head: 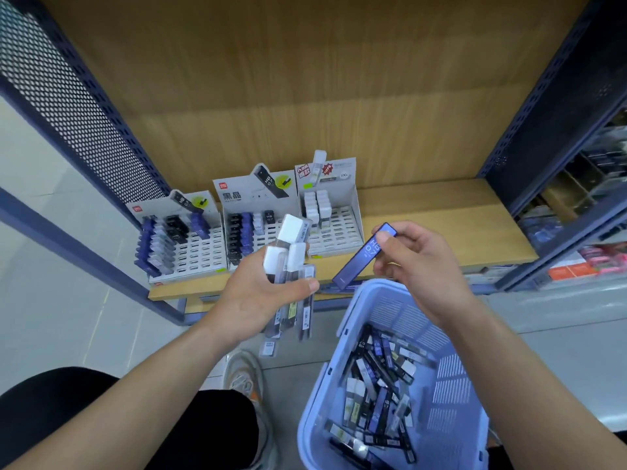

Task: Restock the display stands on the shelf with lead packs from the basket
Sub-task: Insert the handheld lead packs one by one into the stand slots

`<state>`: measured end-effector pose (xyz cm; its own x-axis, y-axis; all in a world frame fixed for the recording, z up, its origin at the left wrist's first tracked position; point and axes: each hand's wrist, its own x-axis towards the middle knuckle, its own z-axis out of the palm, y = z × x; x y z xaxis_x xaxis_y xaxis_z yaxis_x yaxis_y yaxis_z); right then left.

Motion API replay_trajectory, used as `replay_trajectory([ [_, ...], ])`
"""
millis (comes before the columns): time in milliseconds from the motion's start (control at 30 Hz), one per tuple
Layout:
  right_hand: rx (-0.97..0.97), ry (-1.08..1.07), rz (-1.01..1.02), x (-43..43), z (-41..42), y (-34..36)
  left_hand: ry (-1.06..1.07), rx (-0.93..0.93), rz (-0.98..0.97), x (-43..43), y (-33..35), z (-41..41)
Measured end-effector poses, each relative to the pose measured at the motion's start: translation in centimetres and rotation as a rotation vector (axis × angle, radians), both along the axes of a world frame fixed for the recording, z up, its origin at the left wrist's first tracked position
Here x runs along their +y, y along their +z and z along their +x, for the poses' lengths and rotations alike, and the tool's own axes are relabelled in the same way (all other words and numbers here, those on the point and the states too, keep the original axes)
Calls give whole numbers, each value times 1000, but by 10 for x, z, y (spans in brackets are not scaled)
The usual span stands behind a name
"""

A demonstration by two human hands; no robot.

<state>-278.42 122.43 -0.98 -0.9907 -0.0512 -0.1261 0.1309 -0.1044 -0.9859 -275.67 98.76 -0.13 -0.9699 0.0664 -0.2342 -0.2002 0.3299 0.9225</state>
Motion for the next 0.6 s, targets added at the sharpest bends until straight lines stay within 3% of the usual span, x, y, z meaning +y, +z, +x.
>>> replay_trajectory([
  [333,41,122,161,-80,-47,-21,111,-15,-97,-70,4,7],
  [600,160,298,365,-203,-127,-55,369,-33,-70,-152,-28,0],
])
